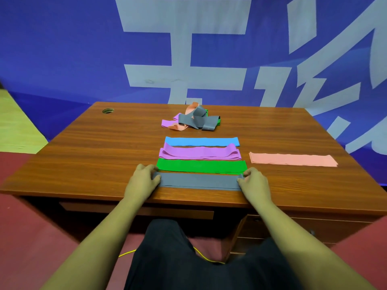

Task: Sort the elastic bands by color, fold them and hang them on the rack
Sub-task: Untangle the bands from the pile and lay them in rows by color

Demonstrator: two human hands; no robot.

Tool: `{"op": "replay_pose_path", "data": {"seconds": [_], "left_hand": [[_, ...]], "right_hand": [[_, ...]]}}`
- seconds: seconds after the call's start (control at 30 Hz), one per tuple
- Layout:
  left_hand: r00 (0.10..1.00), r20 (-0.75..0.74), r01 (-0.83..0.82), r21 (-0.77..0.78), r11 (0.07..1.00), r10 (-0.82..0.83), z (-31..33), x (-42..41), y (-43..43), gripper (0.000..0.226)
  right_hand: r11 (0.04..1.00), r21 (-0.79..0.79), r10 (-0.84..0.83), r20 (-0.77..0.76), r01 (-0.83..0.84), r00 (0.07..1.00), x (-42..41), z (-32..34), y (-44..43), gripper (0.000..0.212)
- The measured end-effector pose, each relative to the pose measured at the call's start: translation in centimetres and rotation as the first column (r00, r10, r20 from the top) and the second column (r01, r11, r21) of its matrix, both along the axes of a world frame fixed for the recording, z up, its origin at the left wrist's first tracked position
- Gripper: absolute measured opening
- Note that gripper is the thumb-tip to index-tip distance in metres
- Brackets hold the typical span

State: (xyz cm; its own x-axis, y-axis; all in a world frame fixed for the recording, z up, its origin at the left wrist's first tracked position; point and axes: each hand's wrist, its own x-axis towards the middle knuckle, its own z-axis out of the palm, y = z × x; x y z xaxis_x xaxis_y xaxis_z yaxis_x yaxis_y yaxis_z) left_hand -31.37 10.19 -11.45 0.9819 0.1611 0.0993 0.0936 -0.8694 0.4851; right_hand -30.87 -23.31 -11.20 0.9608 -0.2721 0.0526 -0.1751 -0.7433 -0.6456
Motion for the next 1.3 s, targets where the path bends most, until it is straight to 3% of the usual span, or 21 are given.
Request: {"op": "replay_pose_path", "data": {"seconds": [0.17, 0.3, 0.47, 0.73, 0.87, 0.93, 1.0, 1.07, 1.13, 1.3], "left_hand": [[0.996, 0.081, -0.033, 0.008, 0.999, 0.033, 1.3, 0.7, 0.3, 0.017], [0.987, 0.141, 0.081, -0.019, 0.997, -0.077, 3.1, 4.5, -0.4, 0.008], [0.973, 0.146, 0.178, 0.006, 0.984, -0.177, 5.9, 11.7, -3.1, 0.006], [0.961, 0.056, 0.27, 0.038, 0.962, -0.272, 4.8, 22.2, -7.8, 0.018], [0.952, 0.108, 0.27, 0.148, 0.951, -0.287, 2.3, 26.8, -8.5, 0.039], [0.96, 0.063, 0.264, 0.13, 0.956, -0.274, 1.3, 28.8, -8.1, 0.053], [0.964, -0.009, 0.266, 0.131, 0.955, -0.267, 0.6, 30.3, -7.7, 0.057], [0.963, 0.044, 0.253, 0.178, 0.951, -0.265, 0.2, 31.2, -7.4, 0.052], [0.948, 0.158, 0.244, 0.191, 0.951, -0.275, 0.4, 31.5, -7.1, 0.04], [0.889, 0.377, 0.256, 0.066, 0.964, -0.262, 3.1, 30.4, -6.6, 0.018]], "right_hand": [[0.996, -0.088, 0.034, 0.013, -0.033, 0.999, 0.9, 1.3, -0.1, 0.031], [0.989, -0.079, 0.129, 0.071, -0.124, 0.989, 4.5, 3.1, 0.5, 0.028], [0.966, -0.136, 0.226, 0.036, -0.219, 0.973, 10.6, 4.5, 2.8, 0.031], [0.945, -0.17, 0.278, -0.032, -0.28, 0.96, 21.3, 4.3, 6.5, 0.027], [0.975, -0.084, 0.198, -0.066, -0.203, 0.978, 26.5, 2.3, 7.6, 0.04], [0.989, -0.033, 0.14, -0.104, -0.144, 0.985, 28.4, 1.2, 8.0, 0.05], [0.994, -0.028, 0.099, -0.121, -0.103, 0.988, 29.5, 0.1, 8.5, 0.045], [0.998, 0.004, 0.061, -0.08, -0.061, 0.995, 30.2, -0.9, 8.5, 0.03], [0.993, 0.107, 0.045, -0.012, -0.043, 0.999, 30.3, -1.0, 7.9, 0.039], [0.927, 0.32, 0.07, 0.367, -0.196, 0.928, 29.2, 4.5, 6.7, 0.022]]}}
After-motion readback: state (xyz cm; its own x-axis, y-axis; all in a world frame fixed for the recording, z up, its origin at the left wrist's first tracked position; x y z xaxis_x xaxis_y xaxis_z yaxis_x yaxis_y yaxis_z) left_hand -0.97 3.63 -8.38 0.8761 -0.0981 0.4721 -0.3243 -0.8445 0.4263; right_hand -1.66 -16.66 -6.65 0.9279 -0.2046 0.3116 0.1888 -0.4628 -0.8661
